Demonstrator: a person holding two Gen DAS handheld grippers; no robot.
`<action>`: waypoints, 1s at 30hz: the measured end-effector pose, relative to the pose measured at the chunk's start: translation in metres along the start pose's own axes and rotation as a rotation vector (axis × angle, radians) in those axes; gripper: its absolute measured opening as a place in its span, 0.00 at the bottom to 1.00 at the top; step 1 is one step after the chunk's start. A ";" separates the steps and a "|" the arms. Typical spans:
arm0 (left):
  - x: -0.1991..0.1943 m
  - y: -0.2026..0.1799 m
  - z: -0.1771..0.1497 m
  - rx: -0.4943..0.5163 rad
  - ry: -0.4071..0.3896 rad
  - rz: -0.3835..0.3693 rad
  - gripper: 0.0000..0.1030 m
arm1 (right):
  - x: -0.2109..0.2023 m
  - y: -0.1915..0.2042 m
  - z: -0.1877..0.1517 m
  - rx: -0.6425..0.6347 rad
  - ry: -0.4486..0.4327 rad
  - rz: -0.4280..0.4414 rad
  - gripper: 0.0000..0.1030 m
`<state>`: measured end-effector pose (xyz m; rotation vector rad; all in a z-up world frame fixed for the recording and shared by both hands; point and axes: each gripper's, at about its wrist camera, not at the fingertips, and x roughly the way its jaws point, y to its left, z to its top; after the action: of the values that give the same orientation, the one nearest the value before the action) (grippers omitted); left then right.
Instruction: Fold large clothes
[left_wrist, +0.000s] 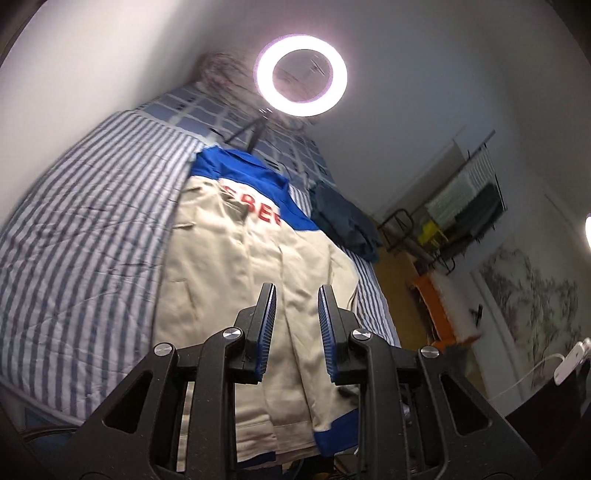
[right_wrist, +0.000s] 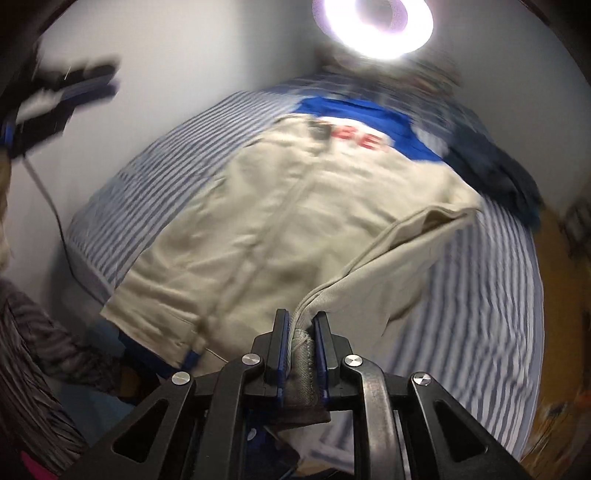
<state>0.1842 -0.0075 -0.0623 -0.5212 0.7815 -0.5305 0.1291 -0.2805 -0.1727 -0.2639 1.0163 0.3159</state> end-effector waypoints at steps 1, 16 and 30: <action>-0.004 0.004 0.001 -0.010 -0.008 0.006 0.21 | 0.007 0.013 0.004 -0.036 0.011 0.003 0.11; -0.012 0.036 0.002 -0.099 -0.027 0.046 0.21 | 0.062 0.082 0.010 -0.262 0.149 0.188 0.34; 0.019 0.011 -0.004 -0.064 0.049 0.011 0.21 | -0.005 -0.081 0.062 0.217 -0.090 0.197 0.43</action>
<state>0.1954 -0.0115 -0.0812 -0.5642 0.8499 -0.5107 0.2060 -0.3341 -0.1316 0.0470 0.9804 0.3885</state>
